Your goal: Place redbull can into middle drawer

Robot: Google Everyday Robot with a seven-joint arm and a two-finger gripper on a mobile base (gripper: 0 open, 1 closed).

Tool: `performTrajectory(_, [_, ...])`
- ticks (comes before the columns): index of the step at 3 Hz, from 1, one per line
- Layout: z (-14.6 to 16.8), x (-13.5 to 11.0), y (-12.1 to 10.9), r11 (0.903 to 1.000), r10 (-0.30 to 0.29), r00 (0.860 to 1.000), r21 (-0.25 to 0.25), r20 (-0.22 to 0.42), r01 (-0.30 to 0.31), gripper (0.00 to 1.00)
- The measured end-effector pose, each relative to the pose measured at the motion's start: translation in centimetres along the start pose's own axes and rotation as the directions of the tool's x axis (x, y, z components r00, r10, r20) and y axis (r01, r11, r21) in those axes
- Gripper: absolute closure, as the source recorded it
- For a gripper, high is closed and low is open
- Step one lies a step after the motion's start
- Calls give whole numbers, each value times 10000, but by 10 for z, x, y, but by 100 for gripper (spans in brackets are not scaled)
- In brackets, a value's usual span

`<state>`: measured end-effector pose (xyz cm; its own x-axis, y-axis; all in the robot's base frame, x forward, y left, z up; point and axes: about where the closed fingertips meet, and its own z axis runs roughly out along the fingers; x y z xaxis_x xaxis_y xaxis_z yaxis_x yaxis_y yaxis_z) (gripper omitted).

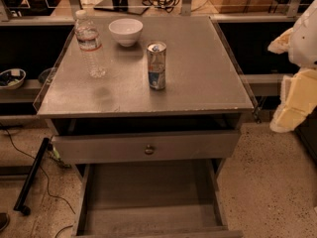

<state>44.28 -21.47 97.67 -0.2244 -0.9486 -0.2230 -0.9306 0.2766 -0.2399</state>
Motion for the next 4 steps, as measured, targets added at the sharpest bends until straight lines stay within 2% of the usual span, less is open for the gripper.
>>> performTrajectory(1, [16,-18,-13,9999,-28,9996,-132,298,32,0])
performTrajectory(3, [45,-52,-21,9981,-333,9978,-497,573,362,0])
performTrajectory(4, [60,-72,-19,9953,-773,9969,-568,153,780,0])
